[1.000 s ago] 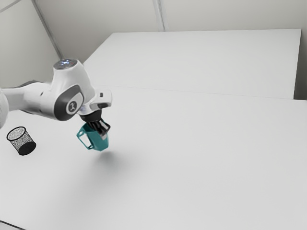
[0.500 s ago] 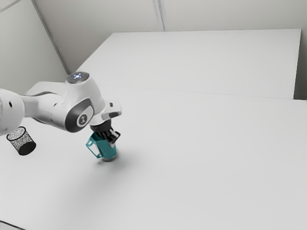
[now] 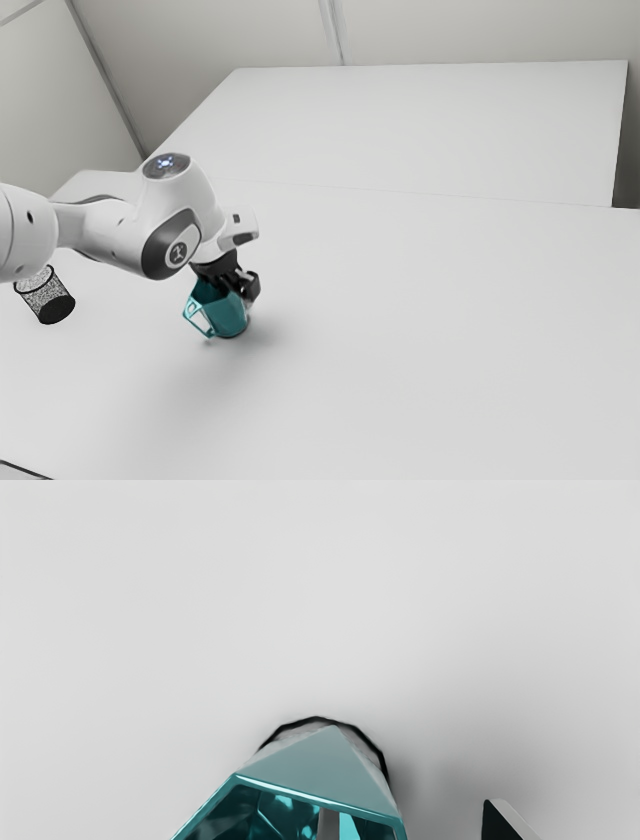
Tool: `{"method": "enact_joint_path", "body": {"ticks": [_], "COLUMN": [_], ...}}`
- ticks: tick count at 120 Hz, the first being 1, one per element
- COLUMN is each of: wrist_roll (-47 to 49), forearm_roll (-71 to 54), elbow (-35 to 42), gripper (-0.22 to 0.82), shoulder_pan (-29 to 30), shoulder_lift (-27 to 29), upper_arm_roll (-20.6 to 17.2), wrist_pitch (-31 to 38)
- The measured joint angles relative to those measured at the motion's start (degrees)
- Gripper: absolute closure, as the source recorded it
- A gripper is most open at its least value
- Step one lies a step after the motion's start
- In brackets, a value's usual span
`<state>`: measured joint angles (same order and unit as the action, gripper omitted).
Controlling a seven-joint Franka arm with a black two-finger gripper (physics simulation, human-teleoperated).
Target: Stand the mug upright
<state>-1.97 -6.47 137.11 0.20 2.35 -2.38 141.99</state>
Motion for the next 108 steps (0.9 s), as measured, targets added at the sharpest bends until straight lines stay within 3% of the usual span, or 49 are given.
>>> {"method": "enact_joint_path", "body": {"ticks": [17, 38, 108], "wrist_roll": [0.1, 0.2, 3.0], "forearm_roll": [0.2, 0.3, 2.3], "elbow": [-0.4, -3.5, -37.6], "gripper": [0.19, 0.09, 0.02], "shoulder_pan": [-0.1, 0.0, -1.4], "shoulder_lift": [1.8, 3.2, -3.4], "upper_arm_roll": [0.0, 0.0, -0.7], "wrist_pitch": [0.3, -1.3, -36.5]}}
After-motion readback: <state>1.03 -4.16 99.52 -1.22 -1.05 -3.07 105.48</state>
